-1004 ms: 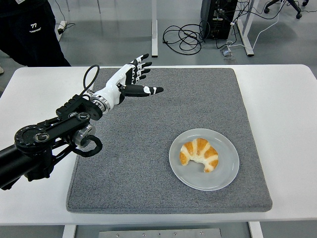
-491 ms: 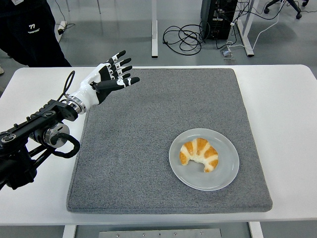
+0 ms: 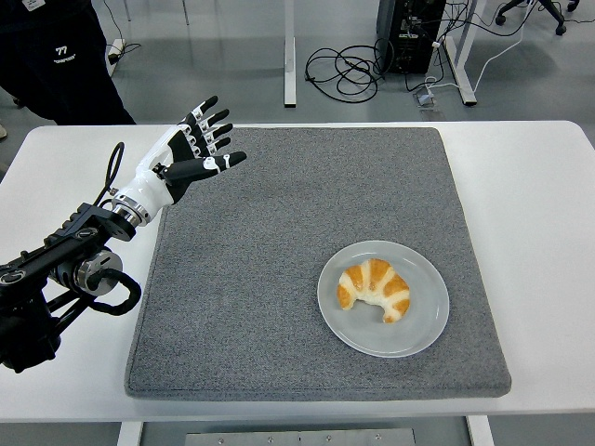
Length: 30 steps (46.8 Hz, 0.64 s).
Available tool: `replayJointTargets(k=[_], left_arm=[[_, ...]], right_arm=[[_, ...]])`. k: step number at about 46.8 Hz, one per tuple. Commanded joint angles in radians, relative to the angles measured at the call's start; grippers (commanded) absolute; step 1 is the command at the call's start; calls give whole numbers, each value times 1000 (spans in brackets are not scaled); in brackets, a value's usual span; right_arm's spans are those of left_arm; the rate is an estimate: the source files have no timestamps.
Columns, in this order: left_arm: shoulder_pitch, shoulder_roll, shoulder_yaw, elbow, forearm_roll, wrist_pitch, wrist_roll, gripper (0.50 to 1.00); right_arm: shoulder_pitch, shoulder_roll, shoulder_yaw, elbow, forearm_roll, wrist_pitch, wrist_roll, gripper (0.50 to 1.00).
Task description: Place the bread on the plate
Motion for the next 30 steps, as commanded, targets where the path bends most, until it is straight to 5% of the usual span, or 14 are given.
replayJointTargets(k=[1, 30], left_arm=[[0, -2, -1, 0, -2, 0, 0, 968], [16, -2, -2, 0, -14, -1, -1, 968]], right_arm=[[0, 0, 1, 0, 0, 0, 0, 1000], [-2, 0, -7, 0, -2, 0, 0, 1000]])
